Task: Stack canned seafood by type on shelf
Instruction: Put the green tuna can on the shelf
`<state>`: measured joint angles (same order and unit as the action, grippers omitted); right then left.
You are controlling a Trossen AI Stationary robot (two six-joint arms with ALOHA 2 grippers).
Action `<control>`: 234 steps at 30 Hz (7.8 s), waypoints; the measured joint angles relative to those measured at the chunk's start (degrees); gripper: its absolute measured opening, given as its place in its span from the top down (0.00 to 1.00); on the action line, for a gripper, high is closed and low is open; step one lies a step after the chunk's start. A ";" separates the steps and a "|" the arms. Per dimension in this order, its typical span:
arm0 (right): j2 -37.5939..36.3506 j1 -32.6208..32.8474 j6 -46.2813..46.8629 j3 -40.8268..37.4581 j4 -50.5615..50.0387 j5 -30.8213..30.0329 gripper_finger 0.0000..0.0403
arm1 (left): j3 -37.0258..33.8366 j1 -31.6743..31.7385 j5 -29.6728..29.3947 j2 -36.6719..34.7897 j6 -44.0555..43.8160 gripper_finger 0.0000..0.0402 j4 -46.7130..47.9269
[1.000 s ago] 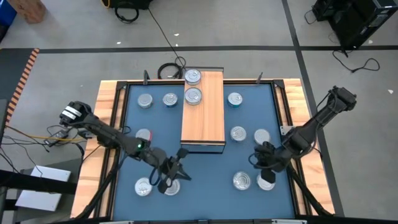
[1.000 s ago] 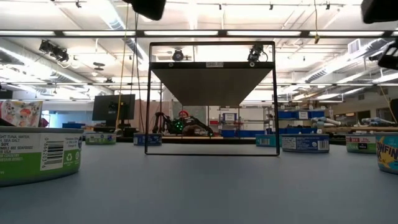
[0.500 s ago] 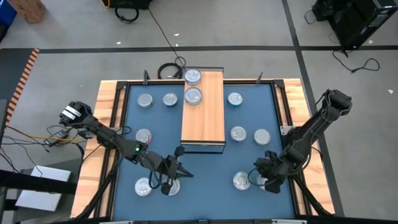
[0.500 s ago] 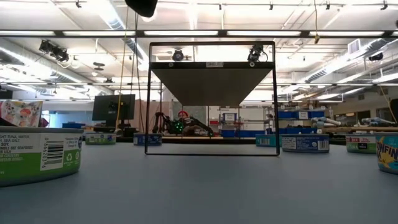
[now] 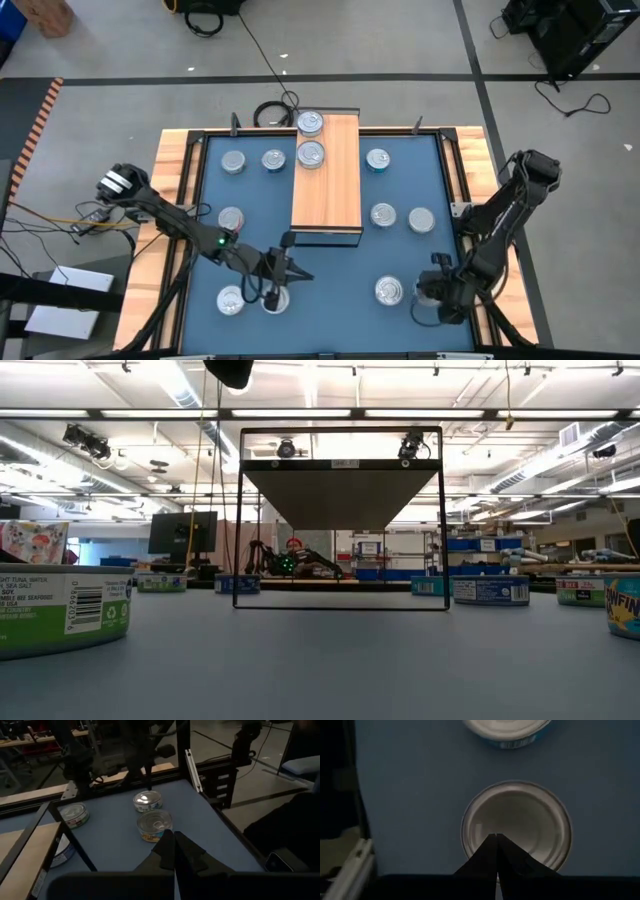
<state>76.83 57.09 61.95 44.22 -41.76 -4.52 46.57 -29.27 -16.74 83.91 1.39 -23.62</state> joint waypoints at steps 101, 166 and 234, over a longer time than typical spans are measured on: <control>11.73 -4.00 3.60 11.05 -0.34 -7.74 0.60 | 13.77 1.34 16.47 17.95 8.69 1.00 -17.61; 18.58 -8.16 32.63 31.74 -30.47 -22.34 1.00 | 13.16 -4.17 9.45 13.63 13.43 1.00 -8.00; 15.33 -56.94 -63.46 45.46 -12.77 -8.95 1.00 | -1.33 9.01 4.67 -9.70 1.57 1.00 2.60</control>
<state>92.16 0.15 -1.51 89.68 -54.53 -13.47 45.24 -20.26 -12.06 74.21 2.95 -21.02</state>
